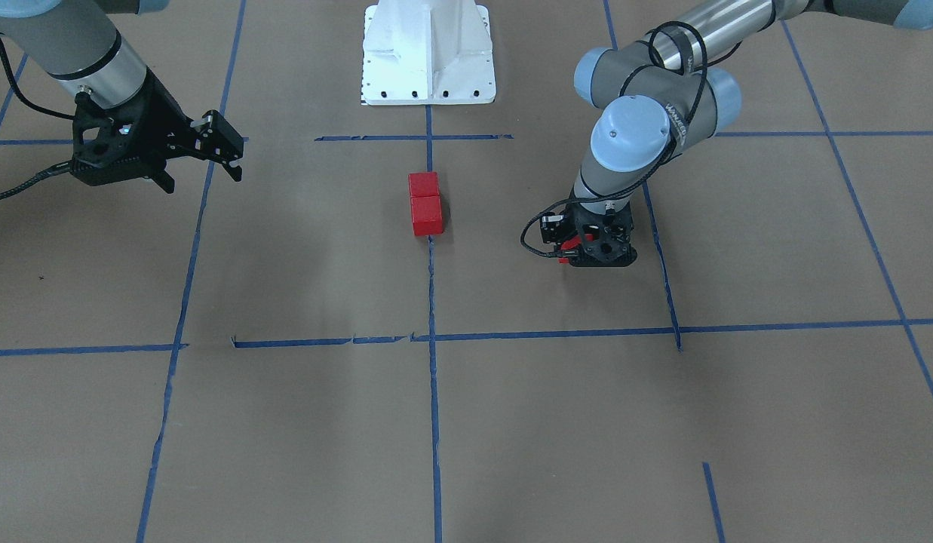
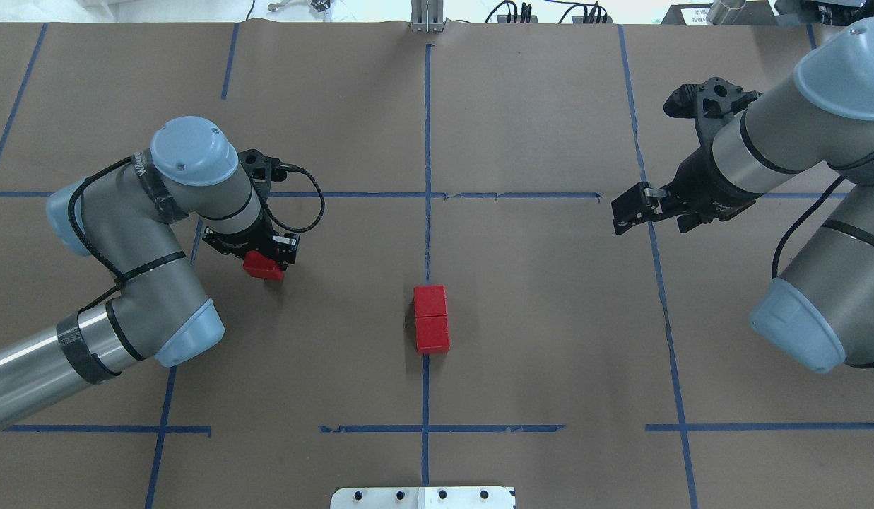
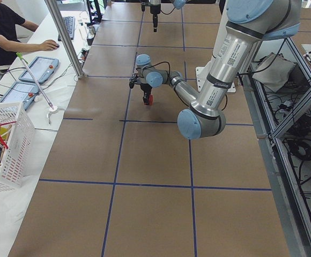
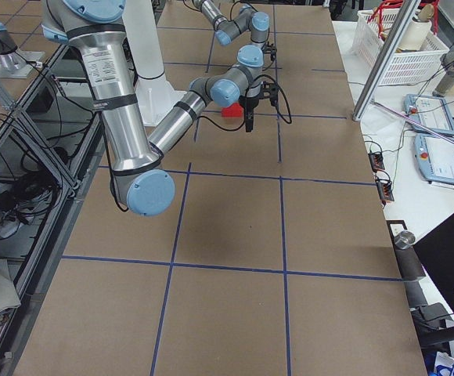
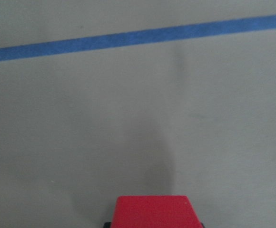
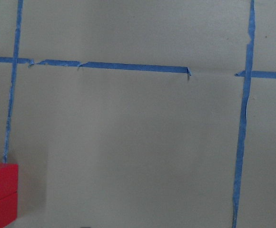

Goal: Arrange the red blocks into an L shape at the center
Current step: 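Carry the cube with the left gripper toward the two center cubes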

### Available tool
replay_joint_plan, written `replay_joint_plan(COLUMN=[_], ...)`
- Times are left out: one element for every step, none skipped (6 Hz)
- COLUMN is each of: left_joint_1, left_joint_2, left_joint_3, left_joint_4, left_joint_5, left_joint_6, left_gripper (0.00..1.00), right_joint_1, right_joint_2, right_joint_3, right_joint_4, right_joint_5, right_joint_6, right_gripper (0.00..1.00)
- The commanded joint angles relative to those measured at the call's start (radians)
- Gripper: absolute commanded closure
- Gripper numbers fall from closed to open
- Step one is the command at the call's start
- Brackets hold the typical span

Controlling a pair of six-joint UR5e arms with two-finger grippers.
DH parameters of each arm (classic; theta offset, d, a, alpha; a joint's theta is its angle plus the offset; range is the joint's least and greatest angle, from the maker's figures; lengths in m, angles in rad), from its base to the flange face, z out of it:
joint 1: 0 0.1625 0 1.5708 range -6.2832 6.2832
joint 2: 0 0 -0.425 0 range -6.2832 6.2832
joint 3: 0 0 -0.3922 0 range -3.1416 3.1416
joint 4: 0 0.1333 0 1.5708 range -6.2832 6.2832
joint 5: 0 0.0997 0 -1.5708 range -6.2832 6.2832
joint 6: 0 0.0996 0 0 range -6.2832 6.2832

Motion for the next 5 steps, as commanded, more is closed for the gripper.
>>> replay_joint_plan(left_joint_1=[0.073, 0.129, 0.162, 0.193, 0.208], left_joint_2=[-0.078, -0.092, -0.104, -0.145, -0.147], left_joint_3=[-0.024, -0.036, -0.04, -0.038, -0.038], left_joint_4=[0.008, 0.012, 0.049, 0.156, 0.182], left_joint_5=[0.061, 0.158, 0.18, 0.236, 0.267], left_joint_6=[-0.547, -0.864, -1.17, -1.392, -1.524], left_gripper=[1.0, 0.98, 0.97, 0.97, 0.97], right_joint_1=[0.002, 0.002, 0.0, 0.0, 0.0], right_joint_2=[-0.003, -0.019, -0.019, -0.019, -0.017], right_joint_3=[-0.001, -0.001, -0.001, 0.0, 0.005], right_joint_4=[0.0, 0.0, 0.0, 0.0, 0.0], right_joint_5=[-0.002, -0.003, -0.003, -0.003, -0.003], right_joint_6=[0.0, -0.003, -0.005, -0.003, 0.001], right_gripper=[0.0, 0.0, 0.0, 0.0, 0.0])
